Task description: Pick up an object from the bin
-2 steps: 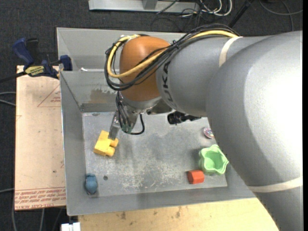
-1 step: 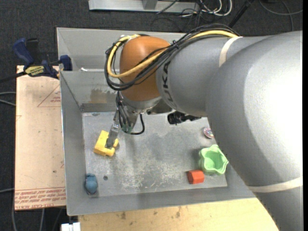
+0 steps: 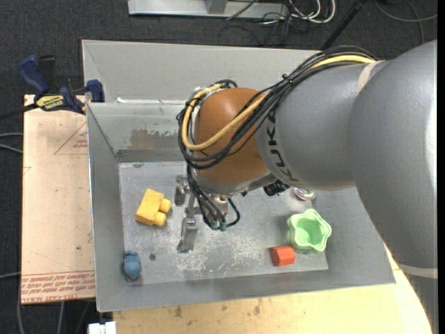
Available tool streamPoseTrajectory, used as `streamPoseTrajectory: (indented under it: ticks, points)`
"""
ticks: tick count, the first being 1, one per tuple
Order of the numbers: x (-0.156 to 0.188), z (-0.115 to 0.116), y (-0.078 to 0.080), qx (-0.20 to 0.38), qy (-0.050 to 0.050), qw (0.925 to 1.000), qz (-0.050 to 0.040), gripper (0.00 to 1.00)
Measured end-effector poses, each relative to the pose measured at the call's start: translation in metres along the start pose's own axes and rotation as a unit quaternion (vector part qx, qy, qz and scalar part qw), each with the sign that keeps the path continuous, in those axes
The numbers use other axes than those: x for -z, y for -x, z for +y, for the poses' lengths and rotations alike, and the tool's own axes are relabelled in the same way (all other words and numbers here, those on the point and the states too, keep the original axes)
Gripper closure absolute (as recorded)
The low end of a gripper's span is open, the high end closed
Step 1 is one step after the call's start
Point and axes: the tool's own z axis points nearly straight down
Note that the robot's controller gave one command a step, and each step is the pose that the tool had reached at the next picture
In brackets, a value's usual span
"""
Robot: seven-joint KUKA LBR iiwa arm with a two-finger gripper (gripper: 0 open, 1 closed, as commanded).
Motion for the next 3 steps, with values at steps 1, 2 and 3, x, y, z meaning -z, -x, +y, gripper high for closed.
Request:
streamPoseTrajectory:
  ticks: [1,2,3]
  points:
    - [-0.0815,0.0426,0.0628,-0.005,0.001,1.0,-0.0007,0.0]
    - [-0.0767,0.0414,0.0631,-0.007,0.001,1.0,-0.0012,1.0]
    - [-0.0769,0.0412,0.0631,-0.007,0.001,1.0,-0.0012,0.0]
